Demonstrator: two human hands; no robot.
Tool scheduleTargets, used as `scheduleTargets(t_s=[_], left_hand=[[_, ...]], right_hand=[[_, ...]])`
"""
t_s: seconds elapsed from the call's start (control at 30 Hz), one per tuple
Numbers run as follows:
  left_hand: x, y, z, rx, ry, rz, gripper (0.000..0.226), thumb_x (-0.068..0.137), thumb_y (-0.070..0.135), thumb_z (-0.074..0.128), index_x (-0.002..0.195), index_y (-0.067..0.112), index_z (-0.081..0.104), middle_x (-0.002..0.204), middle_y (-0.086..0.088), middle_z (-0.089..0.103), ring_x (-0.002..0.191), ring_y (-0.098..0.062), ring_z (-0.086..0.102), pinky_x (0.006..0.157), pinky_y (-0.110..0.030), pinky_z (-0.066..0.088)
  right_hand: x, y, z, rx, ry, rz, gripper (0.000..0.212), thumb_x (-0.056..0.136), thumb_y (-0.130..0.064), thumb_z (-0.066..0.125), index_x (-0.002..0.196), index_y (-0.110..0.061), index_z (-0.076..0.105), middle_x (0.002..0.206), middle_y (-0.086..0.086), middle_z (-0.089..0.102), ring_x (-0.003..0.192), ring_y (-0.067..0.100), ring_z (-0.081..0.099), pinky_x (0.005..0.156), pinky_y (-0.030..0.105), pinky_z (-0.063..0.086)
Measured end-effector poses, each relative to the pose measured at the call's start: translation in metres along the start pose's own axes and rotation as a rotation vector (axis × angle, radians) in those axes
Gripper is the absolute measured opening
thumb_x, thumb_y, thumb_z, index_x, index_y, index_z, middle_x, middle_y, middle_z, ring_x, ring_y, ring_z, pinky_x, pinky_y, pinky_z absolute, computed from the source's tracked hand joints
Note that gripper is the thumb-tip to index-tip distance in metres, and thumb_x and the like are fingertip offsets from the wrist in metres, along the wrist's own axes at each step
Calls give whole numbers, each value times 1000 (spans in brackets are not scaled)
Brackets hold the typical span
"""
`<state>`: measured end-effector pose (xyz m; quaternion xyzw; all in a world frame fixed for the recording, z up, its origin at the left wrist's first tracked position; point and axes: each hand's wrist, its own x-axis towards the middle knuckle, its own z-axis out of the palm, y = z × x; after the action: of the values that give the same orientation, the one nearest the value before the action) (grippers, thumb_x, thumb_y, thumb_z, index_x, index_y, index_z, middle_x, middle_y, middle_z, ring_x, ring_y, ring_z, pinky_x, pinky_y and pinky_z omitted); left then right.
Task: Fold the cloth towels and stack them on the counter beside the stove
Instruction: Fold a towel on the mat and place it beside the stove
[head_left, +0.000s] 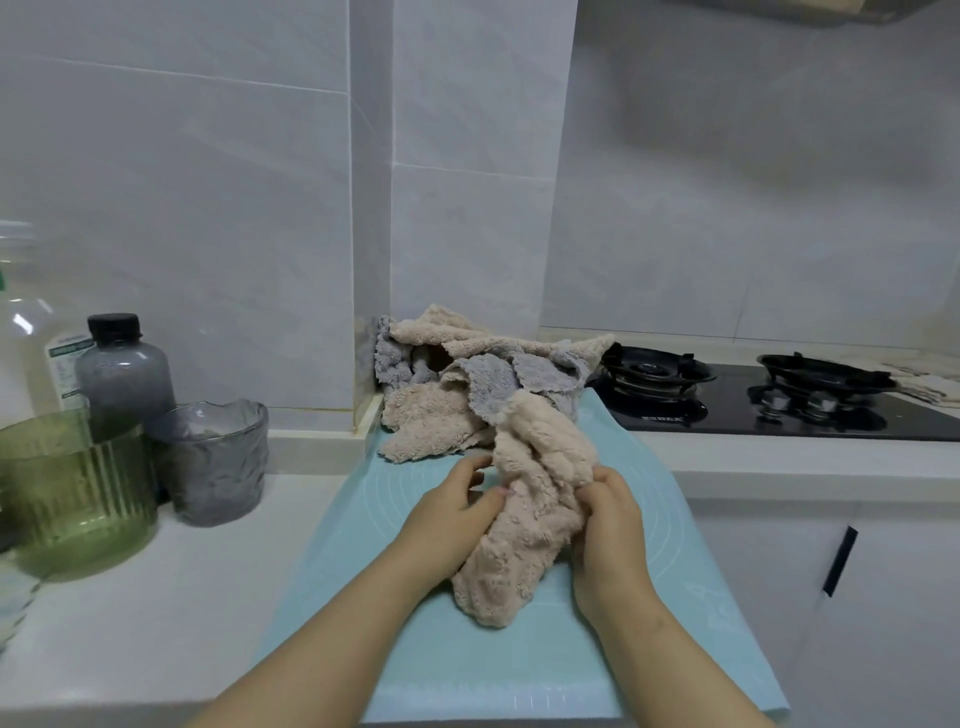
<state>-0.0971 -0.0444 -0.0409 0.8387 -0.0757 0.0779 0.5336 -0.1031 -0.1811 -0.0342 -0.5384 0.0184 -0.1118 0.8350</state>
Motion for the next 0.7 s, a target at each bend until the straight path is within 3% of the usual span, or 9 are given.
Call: scheduleTargets(t_s=[0.1, 0.2, 0.3, 0.37, 0.43, 0.53, 0.6, 0.7], left_hand=[[-5, 2, -3, -259, -66, 9, 29, 92, 29, 56, 118, 39, 48, 99, 1, 71, 93, -10, 67, 90, -31, 52], [-6, 4, -5, -467, -98, 8, 30, 89, 11, 60, 111, 31, 52, 92, 5, 72, 82, -5, 69, 70, -19, 54], [-5, 2, -5, -412, -45, 84, 34, 86, -2, 60, 105, 26, 58, 92, 12, 69, 78, 6, 65, 68, -10, 48], [-4, 1, -4, -345, -15, 131, 38, 81, -8, 62, 99, 25, 62, 84, 14, 70, 76, 7, 64, 69, -9, 46], [-5, 1, -5, -360, -24, 144, 41, 76, -14, 64, 95, 23, 66, 80, 11, 73, 77, 2, 65, 70, -13, 48], [-2, 3, -9, -556, 21, 69, 35, 76, -16, 60, 91, 14, 70, 83, 1, 74, 81, -12, 68, 70, -19, 53], [1, 5, -13, -699, 97, -24, 24, 82, -7, 56, 90, 9, 71, 82, -4, 73, 76, -14, 68, 65, -18, 54], [2, 6, -13, -527, 174, 26, 19, 88, 1, 56, 95, 16, 66, 93, 2, 68, 84, -5, 64, 63, -6, 48]], right_hand=[[0, -2, 1, 79, -33, 63, 24, 85, 6, 33, 76, -10, 49, 72, 7, 53, 66, 17, 50, 60, 30, 40], [1, 4, 3, -161, -37, 3, 20, 89, 3, 38, 81, -10, 52, 83, 9, 59, 74, 18, 55, 65, 32, 44], [0, 8, 3, -328, -34, -144, 19, 93, -10, 47, 102, -26, 51, 109, -2, 57, 86, 3, 56, 76, 25, 44], [-3, 9, 3, -352, -73, -270, 36, 89, -25, 56, 117, -43, 43, 126, -10, 46, 104, 0, 51, 90, 25, 41], [-5, 10, 5, -443, -137, -351, 47, 76, -40, 59, 117, -55, 41, 133, -15, 42, 121, 2, 43, 103, 27, 35], [-2, 15, 5, -492, -174, -270, 33, 69, -42, 68, 101, -46, 61, 115, -7, 63, 108, 14, 59, 98, 41, 47], [1, 15, 1, -410, -158, -198, 14, 79, -25, 69, 91, -31, 68, 93, -3, 70, 91, 19, 64, 89, 45, 52], [2, 10, -2, -253, -128, -128, 14, 85, -6, 61, 79, -19, 65, 81, 3, 67, 80, 20, 61, 74, 38, 50]])
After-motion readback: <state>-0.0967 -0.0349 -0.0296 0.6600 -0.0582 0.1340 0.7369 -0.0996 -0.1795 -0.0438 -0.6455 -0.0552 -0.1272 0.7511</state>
